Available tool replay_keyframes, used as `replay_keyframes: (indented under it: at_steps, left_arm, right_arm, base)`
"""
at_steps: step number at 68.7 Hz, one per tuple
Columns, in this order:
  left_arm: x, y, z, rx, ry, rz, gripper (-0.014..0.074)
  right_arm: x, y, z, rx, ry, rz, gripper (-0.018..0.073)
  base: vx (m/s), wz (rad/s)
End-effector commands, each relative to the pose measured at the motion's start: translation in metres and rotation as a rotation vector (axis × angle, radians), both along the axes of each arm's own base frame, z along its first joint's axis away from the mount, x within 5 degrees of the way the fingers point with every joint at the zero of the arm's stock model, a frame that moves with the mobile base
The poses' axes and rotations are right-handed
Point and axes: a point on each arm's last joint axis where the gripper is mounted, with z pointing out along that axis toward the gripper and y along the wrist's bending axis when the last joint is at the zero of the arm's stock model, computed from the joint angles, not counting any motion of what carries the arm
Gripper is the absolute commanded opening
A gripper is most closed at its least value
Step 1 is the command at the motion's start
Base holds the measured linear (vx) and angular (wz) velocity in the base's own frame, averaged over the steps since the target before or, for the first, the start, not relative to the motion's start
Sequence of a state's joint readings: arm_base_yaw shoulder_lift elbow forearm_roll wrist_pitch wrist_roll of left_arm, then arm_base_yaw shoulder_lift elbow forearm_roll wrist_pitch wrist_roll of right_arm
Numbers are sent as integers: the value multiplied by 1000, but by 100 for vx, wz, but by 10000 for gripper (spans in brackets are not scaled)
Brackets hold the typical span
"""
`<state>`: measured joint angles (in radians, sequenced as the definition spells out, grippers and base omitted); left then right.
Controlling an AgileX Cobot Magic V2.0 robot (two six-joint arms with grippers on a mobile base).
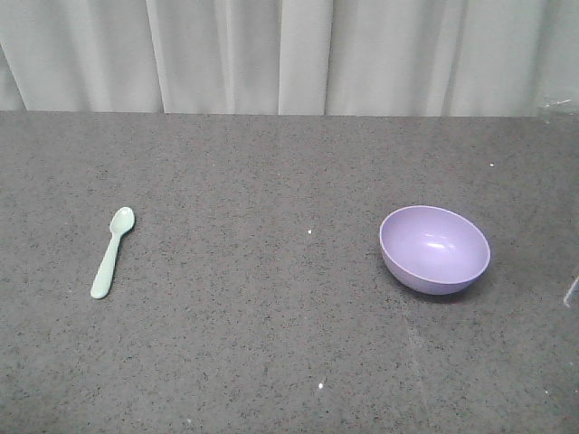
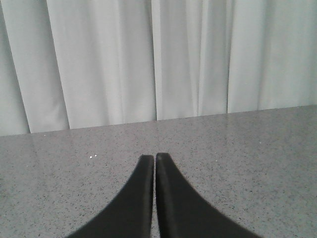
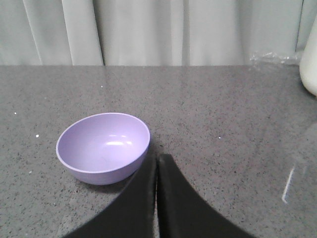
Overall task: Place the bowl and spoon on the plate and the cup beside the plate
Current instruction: 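Lower both grippers above the pale green spoon and lavender bowl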
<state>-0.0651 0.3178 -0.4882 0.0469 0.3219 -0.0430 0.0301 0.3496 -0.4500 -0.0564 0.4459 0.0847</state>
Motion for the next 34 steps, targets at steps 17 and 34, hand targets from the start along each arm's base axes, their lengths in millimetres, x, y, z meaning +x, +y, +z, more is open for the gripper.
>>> replay_keyframes:
  at_steps: [17,34]
  left_arm:
    - [43,-7,74,-101,250,-31,-6]
    - [73,-12,83,-96,543,-42,-6]
  right_arm:
    - [33,3,72,66,221,4,-6]
    - [57,4,91,60,389,5,-6]
  base:
    - [0,0]
    - [0,0]
